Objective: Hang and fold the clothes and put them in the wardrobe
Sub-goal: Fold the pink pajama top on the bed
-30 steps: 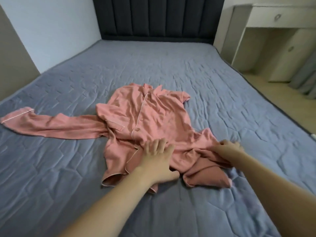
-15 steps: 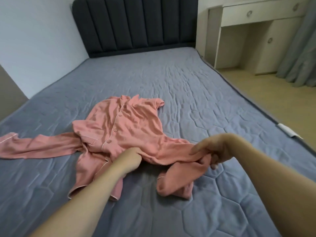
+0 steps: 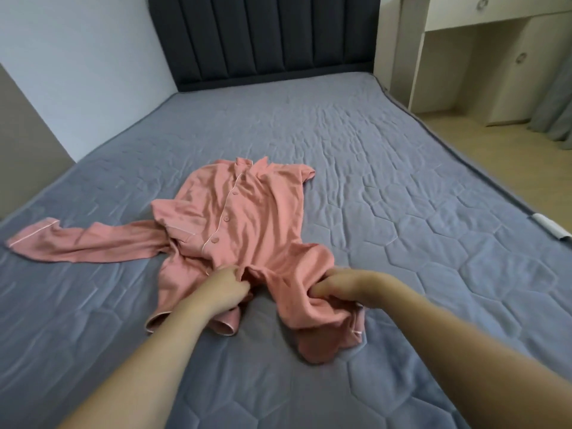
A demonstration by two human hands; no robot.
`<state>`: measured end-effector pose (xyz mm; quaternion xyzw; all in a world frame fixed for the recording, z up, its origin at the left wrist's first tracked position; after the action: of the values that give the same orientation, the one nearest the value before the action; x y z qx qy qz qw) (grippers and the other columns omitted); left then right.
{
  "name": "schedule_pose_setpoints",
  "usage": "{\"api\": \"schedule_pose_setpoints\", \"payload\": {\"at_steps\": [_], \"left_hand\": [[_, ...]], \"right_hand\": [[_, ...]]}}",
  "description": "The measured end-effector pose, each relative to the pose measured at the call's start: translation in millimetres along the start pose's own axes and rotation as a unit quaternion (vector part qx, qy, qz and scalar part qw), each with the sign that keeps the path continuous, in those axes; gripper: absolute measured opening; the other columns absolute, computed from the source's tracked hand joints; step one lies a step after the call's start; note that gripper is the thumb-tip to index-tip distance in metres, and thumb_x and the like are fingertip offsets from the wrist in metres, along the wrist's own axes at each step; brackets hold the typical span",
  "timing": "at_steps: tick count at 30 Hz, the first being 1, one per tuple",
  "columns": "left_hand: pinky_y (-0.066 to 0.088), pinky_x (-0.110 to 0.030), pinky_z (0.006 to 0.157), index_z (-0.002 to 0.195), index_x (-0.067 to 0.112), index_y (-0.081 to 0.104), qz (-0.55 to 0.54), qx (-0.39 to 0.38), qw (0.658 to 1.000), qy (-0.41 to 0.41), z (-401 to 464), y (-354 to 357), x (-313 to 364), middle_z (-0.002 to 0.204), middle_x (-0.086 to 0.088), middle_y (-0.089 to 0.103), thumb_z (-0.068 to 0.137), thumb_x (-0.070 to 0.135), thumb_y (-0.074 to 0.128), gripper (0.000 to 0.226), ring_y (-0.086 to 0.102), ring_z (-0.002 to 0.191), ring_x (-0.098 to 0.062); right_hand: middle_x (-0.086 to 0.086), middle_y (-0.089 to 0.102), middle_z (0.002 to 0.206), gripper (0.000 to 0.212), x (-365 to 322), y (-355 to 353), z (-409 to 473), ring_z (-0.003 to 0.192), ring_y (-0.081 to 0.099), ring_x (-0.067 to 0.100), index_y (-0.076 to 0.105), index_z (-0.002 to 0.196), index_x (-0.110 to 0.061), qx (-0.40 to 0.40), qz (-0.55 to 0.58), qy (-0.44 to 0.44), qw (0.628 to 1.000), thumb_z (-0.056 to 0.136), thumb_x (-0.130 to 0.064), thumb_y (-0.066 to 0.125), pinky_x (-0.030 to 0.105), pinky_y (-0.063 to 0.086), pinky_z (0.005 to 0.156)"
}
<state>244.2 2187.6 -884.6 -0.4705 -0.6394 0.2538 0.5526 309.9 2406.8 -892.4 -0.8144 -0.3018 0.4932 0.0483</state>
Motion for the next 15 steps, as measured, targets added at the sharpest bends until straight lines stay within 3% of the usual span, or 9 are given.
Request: {"api": "schedule_pose_setpoints", "payload": {"at_steps": [2,3,5,7,8,11,13,15], "left_hand": [[0.050,-0.039,0.091,0.101,0.014,0.065,0.076,0.019,0.997,0.027,3,4,9,0.110,-0.012,0.066,0.080,0.025,0.050,0.028,0.061,0.105,-0.030],[0.047,-0.037,0.094,0.102,0.015,0.065,0.111,0.038,0.993,0.031,6,4,14,0.114,-0.014,0.064,0.081,0.025,0.049,0.028,0.058,0.108,-0.032],[0.044,-0.036,0.095,0.105,0.016,0.064,0.155,0.075,0.985,0.028,11,1,22,0.117,-0.016,0.060,0.081,0.020,0.050,0.028,0.055,0.111,-0.035],[0.041,-0.037,0.097,0.107,0.015,0.061,0.172,0.093,0.981,0.009,16,-5,31,0.119,-0.016,0.054,0.081,0.013,0.048,0.030,0.052,0.113,-0.037],[0.041,-0.039,0.098,0.107,0.015,0.060,0.175,0.095,0.980,0.013,19,-7,40,0.119,-0.015,0.051,0.081,0.010,0.047,0.030,0.051,0.113,-0.038],[0.044,-0.041,0.093,0.101,0.016,0.058,0.204,0.106,0.971,0.062,21,-11,78,0.117,-0.012,0.050,0.080,0.009,0.046,0.026,0.053,0.112,-0.036],[0.045,-0.040,0.089,0.104,0.018,0.057,0.233,0.110,0.960,0.107,13,-1,105,0.116,-0.008,0.050,0.080,0.010,0.047,0.027,0.052,0.113,-0.033],[0.042,-0.038,0.092,0.114,0.021,0.053,0.251,0.028,0.954,0.163,0,28,123,0.122,-0.006,0.047,0.080,0.016,0.049,0.035,0.047,0.119,-0.031]], "right_hand": [[0.003,0.073,0.104,0.023,-4,18,-12,0.092,0.069,0.015,0.070,0.100,-0.020,-0.080,0.077,-0.010,0.994,0.076,-0.020,0.069,0.026,0.056,0.080],[0.006,0.073,0.097,0.014,-3,15,-17,0.083,0.070,0.015,0.070,0.095,-0.017,-0.080,0.120,-0.012,0.989,0.082,-0.014,0.066,0.025,0.056,0.073],[0.009,0.069,0.091,0.012,-5,-15,-31,0.076,0.067,0.015,0.068,0.094,-0.010,-0.004,0.200,-0.011,0.980,0.089,-0.008,0.058,0.025,0.056,0.068],[0.004,0.069,0.093,0.018,-1,-67,-50,0.087,0.067,0.019,0.069,0.099,-0.008,0.112,0.152,0.012,0.982,0.094,-0.017,0.055,0.029,0.054,0.077],[0.001,0.070,0.091,0.022,2,-99,-62,0.088,0.068,0.020,0.070,0.098,-0.009,0.163,0.089,0.032,0.982,0.094,-0.025,0.056,0.028,0.053,0.074],[0.020,0.072,0.082,0.034,27,-185,-101,0.067,0.069,0.033,0.069,0.095,0.001,0.225,-0.008,0.159,0.961,0.088,-0.031,0.060,0.033,0.052,0.060],[0.025,0.071,0.088,0.027,31,-239,-129,0.068,0.065,0.033,0.066,0.093,0.003,0.328,-0.173,0.219,0.903,0.083,-0.018,0.053,0.033,0.048,0.061],[0.021,0.062,0.114,0.030,27,-268,-141,0.098,0.060,0.035,0.057,0.110,-0.005,0.451,-0.318,0.232,0.801,0.085,-0.017,0.047,0.038,0.044,0.079]]}}
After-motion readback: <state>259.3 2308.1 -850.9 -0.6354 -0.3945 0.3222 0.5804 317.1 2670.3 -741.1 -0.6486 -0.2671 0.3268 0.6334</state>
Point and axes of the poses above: each hand's wrist, its own z-axis towards the middle knuckle, its own y-axis out of the palm, x = y × z, the point moved 7 cm from there along z, towards the middle knuckle
